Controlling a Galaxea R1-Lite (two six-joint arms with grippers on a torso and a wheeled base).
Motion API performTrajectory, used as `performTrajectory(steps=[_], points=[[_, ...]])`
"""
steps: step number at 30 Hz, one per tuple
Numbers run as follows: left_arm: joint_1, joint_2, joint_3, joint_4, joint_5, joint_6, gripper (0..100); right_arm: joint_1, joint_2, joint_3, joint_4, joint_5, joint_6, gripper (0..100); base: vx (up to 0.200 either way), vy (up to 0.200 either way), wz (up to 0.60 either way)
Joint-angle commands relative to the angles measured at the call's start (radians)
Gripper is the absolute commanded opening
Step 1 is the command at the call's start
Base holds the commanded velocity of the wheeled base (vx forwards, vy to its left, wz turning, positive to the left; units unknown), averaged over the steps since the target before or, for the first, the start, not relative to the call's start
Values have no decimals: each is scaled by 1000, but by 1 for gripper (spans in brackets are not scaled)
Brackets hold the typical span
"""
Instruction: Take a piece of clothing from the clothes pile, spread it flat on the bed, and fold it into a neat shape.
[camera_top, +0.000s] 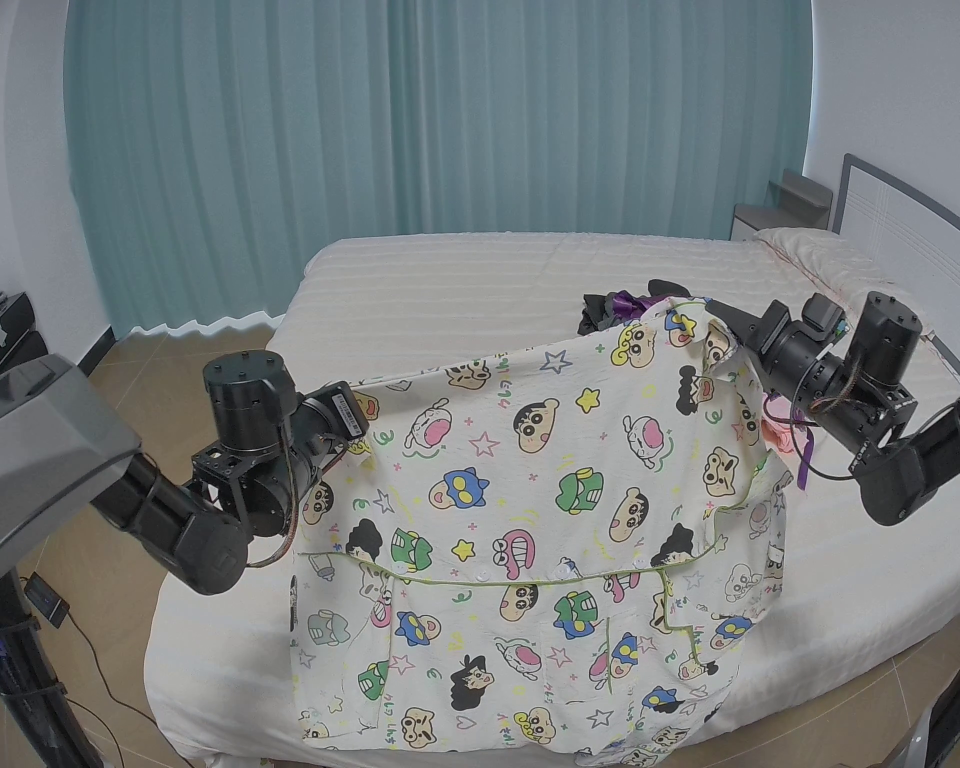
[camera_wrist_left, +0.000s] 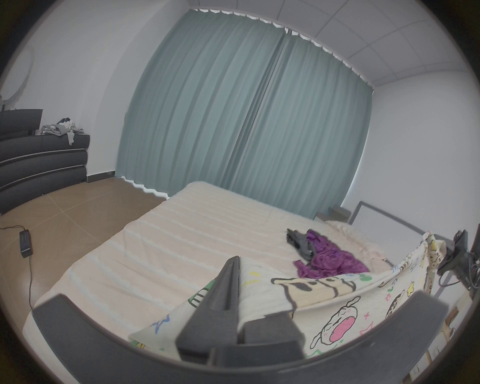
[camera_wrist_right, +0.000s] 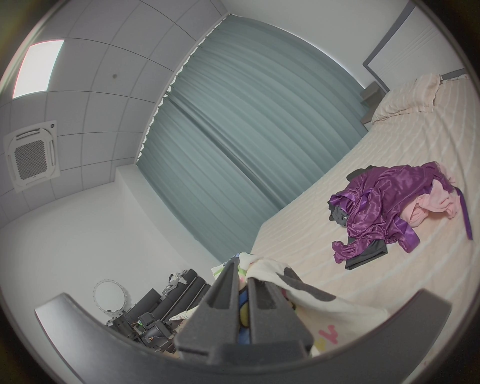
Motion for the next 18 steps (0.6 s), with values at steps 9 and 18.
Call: performTrajectory(steps=[9, 18], points=[[61, 341, -330, 226, -13, -2, 0, -18, 341, -258, 144, -6, 1, 0, 44, 0, 0], [80, 482, -514, 344, -13, -31, 0, -15, 475, -371, 216, -21, 7, 0, 0, 0, 0]])
